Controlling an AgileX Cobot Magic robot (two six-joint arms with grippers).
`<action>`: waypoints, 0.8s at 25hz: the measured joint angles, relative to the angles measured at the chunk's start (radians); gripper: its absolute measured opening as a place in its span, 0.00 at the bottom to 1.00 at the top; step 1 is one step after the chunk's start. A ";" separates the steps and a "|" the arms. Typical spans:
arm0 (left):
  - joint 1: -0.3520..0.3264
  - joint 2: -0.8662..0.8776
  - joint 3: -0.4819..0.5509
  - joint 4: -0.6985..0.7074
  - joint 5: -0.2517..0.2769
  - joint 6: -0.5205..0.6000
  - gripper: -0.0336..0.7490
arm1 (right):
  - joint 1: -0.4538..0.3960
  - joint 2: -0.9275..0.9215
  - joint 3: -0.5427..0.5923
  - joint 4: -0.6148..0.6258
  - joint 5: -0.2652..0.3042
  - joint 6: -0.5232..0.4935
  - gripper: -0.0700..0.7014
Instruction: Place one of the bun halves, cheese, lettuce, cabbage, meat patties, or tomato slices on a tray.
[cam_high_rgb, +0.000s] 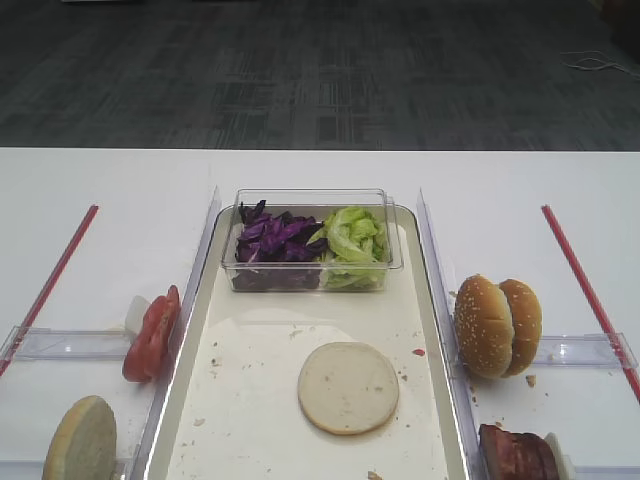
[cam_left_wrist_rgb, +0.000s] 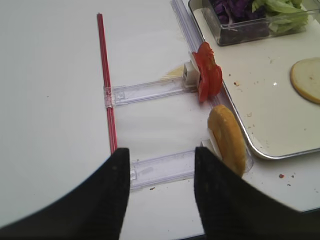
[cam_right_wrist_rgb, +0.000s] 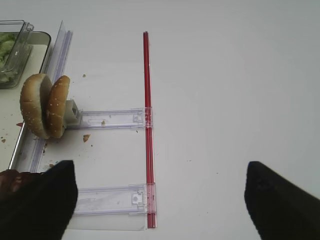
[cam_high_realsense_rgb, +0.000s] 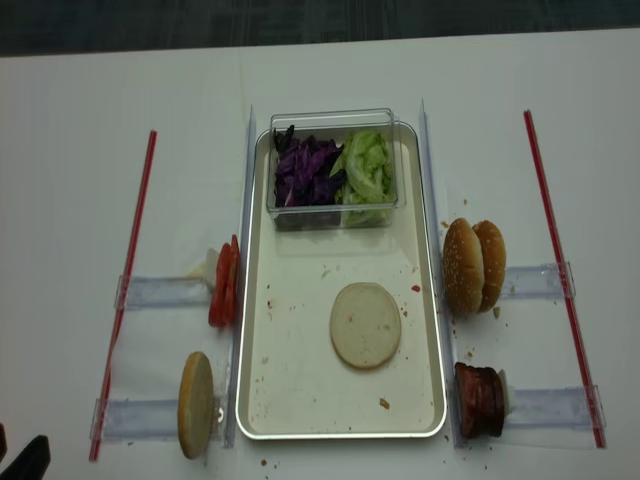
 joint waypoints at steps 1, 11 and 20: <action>0.000 0.000 0.000 0.000 0.000 0.000 0.44 | 0.000 0.000 0.000 0.000 0.000 0.000 1.00; 0.000 0.000 0.000 0.000 0.000 0.000 0.44 | 0.000 0.000 0.000 0.000 0.000 -0.002 1.00; 0.000 0.000 0.000 0.000 0.000 0.000 0.44 | 0.000 0.000 0.000 0.000 0.000 -0.002 1.00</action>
